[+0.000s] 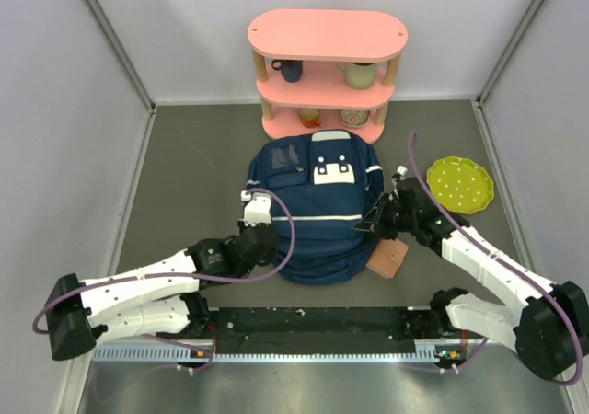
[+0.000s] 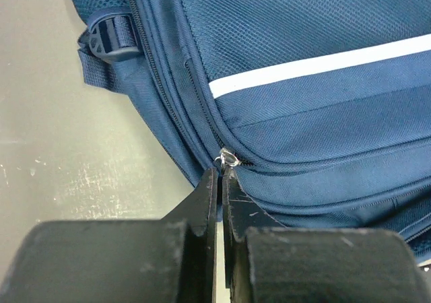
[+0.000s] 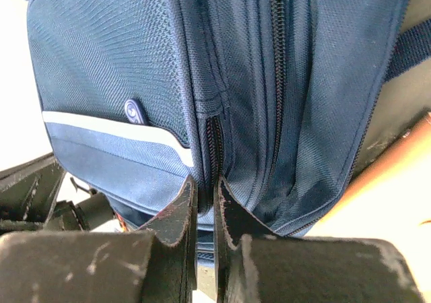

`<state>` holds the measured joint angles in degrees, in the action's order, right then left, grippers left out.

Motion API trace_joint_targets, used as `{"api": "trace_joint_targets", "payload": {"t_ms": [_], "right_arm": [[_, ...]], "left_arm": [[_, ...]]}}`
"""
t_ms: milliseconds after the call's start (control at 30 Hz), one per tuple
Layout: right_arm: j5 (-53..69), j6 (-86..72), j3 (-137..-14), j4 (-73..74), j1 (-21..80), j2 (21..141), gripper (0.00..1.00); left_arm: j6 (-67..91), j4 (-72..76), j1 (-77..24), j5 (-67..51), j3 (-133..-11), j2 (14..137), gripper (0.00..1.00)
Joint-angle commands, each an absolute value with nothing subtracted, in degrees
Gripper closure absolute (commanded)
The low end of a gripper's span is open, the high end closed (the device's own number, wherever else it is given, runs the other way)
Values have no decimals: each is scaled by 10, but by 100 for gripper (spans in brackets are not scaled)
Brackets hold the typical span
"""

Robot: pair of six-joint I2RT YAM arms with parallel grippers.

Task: Pack the student bag
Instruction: Unzip the student bag at the center of the board.

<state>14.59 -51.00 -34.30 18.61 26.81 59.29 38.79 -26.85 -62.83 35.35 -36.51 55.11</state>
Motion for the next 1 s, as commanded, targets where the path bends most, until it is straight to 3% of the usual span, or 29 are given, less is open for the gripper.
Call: {"api": "trace_joint_targets", "payload": {"t_ms": [0, 433, 533, 567, 633, 700, 833, 933, 967], "right_arm": [[107, -447, -400, 170, 243, 606, 100], [133, -424, -422, 163, 243, 619, 100], [148, -418, -429, 163, 243, 627, 100], [149, -417, -431, 163, 243, 629, 100], [150, -412, -437, 163, 243, 635, 100], [149, -409, -442, 163, 243, 638, 100], [156, -385, -475, 165, 243, 661, 85], [129, -365, -516, 205, 243, 679, 67], [109, -364, -522, 218, 243, 672, 55]], "left_arm": [[376, -333, -575, 417, -356, 527, 100], [420, -341, -533, 429, -424, 669, 100], [408, -318, -533, 409, -406, 635, 80], [410, -319, -533, 403, -402, 606, 52], [410, -322, -533, 403, -389, 574, 32], [420, -345, -533, 414, -388, 524, 18], [420, -371, -533, 418, -397, 454, 4], [413, -374, -532, 408, -405, 422, 2], [408, -375, -533, 403, -409, 421, 2]]}}
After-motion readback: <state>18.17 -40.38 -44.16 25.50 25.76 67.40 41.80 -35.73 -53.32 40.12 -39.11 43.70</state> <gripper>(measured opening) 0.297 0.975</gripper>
